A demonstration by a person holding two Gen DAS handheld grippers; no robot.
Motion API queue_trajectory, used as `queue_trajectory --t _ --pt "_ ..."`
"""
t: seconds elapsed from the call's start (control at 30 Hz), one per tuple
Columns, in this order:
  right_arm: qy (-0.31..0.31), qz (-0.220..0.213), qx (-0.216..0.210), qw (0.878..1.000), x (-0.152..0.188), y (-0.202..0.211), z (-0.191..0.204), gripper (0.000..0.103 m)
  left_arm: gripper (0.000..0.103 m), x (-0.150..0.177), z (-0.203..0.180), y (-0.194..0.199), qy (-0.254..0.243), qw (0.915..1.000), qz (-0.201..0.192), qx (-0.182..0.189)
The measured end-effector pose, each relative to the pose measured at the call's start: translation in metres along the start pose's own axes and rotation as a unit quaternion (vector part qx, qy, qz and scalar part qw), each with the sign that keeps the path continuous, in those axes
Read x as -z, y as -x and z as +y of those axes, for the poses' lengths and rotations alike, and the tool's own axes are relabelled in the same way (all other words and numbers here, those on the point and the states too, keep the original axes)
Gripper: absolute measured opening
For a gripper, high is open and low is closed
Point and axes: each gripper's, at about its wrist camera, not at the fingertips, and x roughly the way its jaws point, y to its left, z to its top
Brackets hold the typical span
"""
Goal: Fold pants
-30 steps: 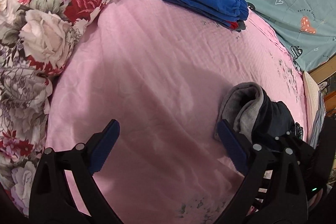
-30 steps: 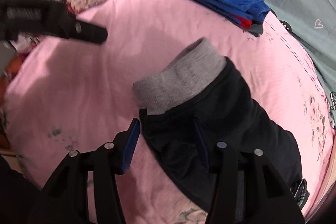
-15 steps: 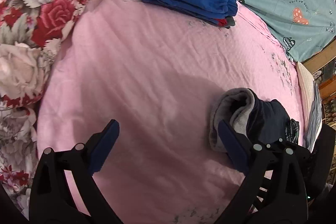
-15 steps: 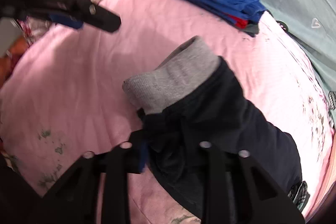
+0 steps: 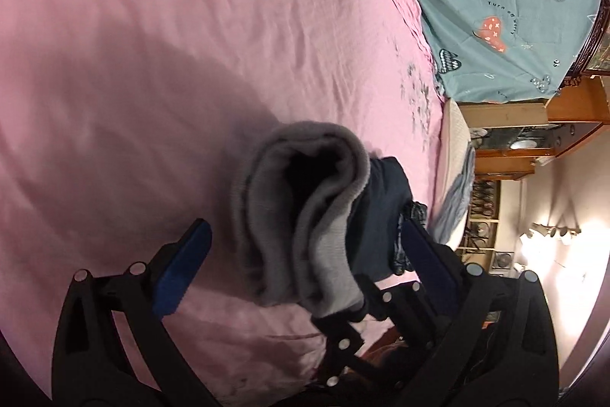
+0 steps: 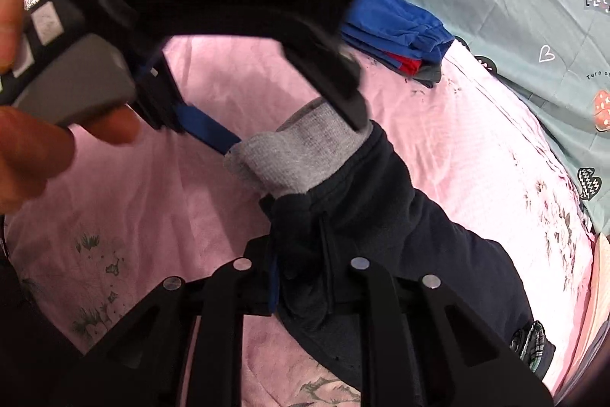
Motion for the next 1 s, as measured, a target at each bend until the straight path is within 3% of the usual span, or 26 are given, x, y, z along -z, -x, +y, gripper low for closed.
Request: queue_trajectory --t 0.13,0.17,0.3,0.33,0.37,0.4,0.47,0.6,0.77,0.93,0.97,1.0 --pt "-0.004 -0.008 0.006 1.000 0.002 0.007 0.000 0.017 0.099 -0.002 -0.005 -0.015 0.002 1.0000 0.008 -0.001" --pt "-0.004 -0.009 0.007 1.000 0.002 0.009 -0.001 0.017 0.094 -0.003 -0.006 -0.017 0.004 1.0000 0.008 0.005" --pt "-0.006 -0.013 0.015 1.000 0.006 0.016 0.002 0.018 0.046 -0.008 -0.006 -0.019 0.005 0.9995 0.013 0.027" --pt "-0.008 -0.014 0.020 1.000 0.006 0.017 0.002 0.019 0.041 -0.009 -0.006 -0.019 0.002 0.9997 0.013 0.022" --pt "-0.011 -0.013 0.022 1.000 0.007 0.018 0.002 0.024 0.040 -0.009 -0.006 -0.019 0.003 0.9997 0.012 0.022" --pt "-0.012 -0.015 0.029 0.999 0.007 0.020 0.002 0.037 0.039 -0.010 -0.004 -0.019 0.010 0.9995 0.013 0.027" --pt "-0.006 -0.030 0.051 0.998 0.008 0.028 0.004 0.052 0.039 -0.011 0.000 -0.017 0.027 0.9989 0.015 0.036" --pt "0.022 -0.030 0.055 0.998 0.006 0.029 0.015 0.057 0.037 -0.015 0.005 -0.017 0.056 0.9966 0.028 0.053" --pt "0.027 -0.004 0.081 0.996 0.003 0.004 0.022 0.057 0.037 -0.018 -0.004 -0.015 0.054 0.9940 0.051 0.080" --pt "0.039 -0.020 0.123 0.991 0.002 0.000 0.022 0.057 0.037 -0.019 -0.009 -0.012 0.052 0.9927 0.066 0.086" --pt "0.034 -0.019 0.118 0.992 0.004 0.000 0.018 0.049 0.037 -0.018 -0.011 -0.012 0.048 0.9928 0.068 0.086" --pt "0.026 -0.018 0.106 0.994 0.006 0.002 0.015 0.035 0.037 -0.018 -0.011 -0.011 0.042 0.9936 0.068 0.080"
